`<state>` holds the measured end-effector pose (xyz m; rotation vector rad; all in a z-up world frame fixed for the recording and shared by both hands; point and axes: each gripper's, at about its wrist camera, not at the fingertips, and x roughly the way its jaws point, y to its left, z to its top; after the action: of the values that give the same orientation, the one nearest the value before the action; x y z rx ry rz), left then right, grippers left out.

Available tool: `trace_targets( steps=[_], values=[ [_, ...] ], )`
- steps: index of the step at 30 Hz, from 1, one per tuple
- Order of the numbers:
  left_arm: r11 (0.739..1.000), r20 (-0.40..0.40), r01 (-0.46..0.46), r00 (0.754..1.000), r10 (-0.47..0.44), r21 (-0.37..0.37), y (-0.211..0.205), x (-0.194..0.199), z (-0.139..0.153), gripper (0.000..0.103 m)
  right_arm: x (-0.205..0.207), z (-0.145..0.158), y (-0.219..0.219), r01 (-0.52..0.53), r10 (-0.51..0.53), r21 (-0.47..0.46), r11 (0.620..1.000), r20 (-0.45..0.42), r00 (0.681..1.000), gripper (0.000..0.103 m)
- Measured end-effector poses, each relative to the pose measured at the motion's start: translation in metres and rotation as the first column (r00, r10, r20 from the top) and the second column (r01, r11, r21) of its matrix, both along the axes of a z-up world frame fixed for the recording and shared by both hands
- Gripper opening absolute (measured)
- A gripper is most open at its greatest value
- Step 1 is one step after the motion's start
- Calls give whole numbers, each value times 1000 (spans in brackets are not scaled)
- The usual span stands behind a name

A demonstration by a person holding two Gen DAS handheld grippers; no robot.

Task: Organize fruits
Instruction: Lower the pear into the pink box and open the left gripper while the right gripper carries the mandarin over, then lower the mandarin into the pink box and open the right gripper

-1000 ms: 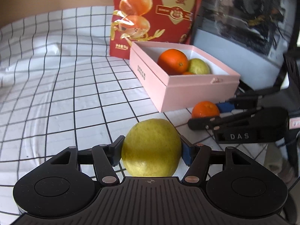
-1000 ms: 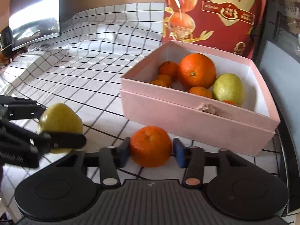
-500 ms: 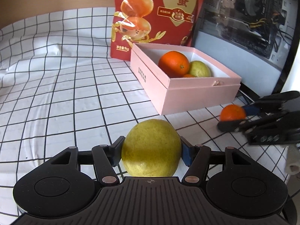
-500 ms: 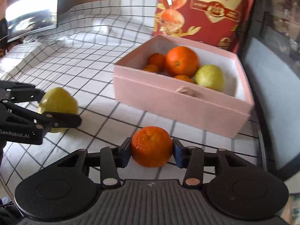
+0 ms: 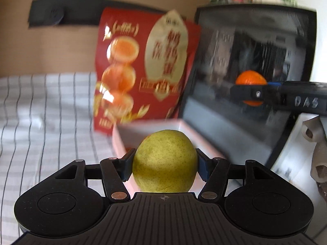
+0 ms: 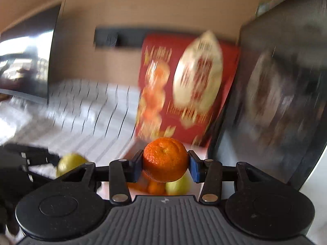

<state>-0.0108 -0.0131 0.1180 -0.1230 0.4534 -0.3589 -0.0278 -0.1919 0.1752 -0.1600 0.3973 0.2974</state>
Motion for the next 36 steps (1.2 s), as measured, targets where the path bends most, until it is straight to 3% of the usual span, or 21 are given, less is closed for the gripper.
trace_targets(
  steps=[4,8,17,21,24,26,32,36],
  values=[
    [999,64,-7,998,9,-41,-9,32,11,66,15,38,-7,18,-23,69,997,68,997,45],
    [999,-12,-15,1000,14,-42,-18,71,-7,66,32,51,-8,55,-63,88,995,96,993,45],
    [994,-197,-21,980,41,105,-46,118,-69,66,52,30,-9,39,-40,125,991,0,999,45],
    [985,-188,-33,980,65,167,-48,124,-79,66,56,16,-9,26,-22,123,992,-35,999,45],
    [998,-168,-42,985,48,41,-32,123,-72,65,62,8,-9,28,-20,130,991,-62,998,45],
    [998,-99,-30,995,25,-47,-20,114,-59,65,65,5,-10,33,-22,135,990,-79,997,45],
    [994,-10,-65,998,65,-83,10,82,-26,64,71,-1,-8,34,-21,122,992,-108,994,45],
    [992,-15,-84,996,83,-90,25,69,-27,64,100,-24,-4,43,1,171,984,-251,968,45]
  ],
)
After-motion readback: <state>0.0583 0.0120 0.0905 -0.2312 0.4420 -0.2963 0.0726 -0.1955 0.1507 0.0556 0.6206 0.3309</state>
